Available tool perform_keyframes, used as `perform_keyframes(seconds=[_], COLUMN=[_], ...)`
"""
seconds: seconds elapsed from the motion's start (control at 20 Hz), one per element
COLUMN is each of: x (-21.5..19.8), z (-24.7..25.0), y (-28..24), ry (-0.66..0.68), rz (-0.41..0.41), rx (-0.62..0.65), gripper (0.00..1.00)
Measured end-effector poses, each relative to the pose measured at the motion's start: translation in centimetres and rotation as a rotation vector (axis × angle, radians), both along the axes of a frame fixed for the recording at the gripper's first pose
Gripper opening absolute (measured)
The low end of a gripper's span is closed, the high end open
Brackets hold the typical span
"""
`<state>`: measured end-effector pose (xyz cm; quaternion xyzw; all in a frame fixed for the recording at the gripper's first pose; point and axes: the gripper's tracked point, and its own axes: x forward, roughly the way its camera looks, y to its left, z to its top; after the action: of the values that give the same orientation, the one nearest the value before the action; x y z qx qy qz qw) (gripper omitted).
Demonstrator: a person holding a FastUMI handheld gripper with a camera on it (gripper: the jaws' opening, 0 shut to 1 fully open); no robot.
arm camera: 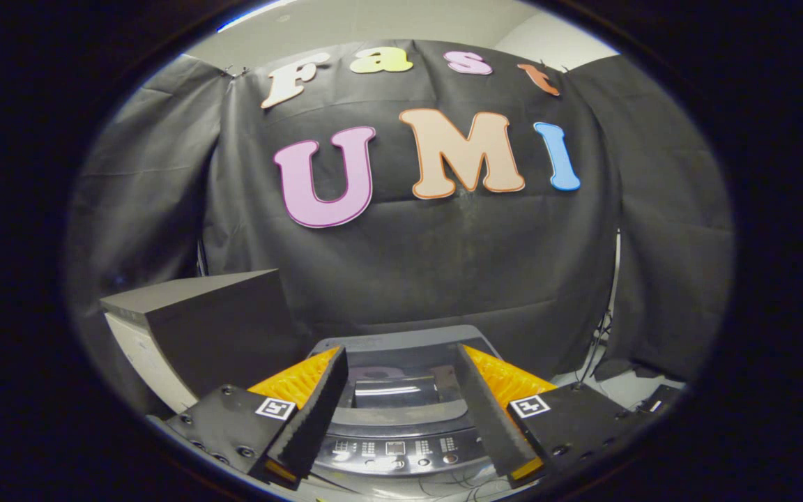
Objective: Put the clothes into the washing machine and then close the washing machine lid.
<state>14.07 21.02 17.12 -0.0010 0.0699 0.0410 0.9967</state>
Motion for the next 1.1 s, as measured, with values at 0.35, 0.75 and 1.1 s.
perform_keyframes(seconds=[0.35, 0.75, 1.1], x=[-5.8, -12.6, -15.9], z=[-0.6, -1.0, 0.7], y=[4.1, 5.4, -3.1], ry=[-0.037, -0.09, -0.179], rz=[0.145, 0.288, 0.151], rx=[-0.022, -0.019, 0.124], gripper=[0.96, 0.97, 0.96])
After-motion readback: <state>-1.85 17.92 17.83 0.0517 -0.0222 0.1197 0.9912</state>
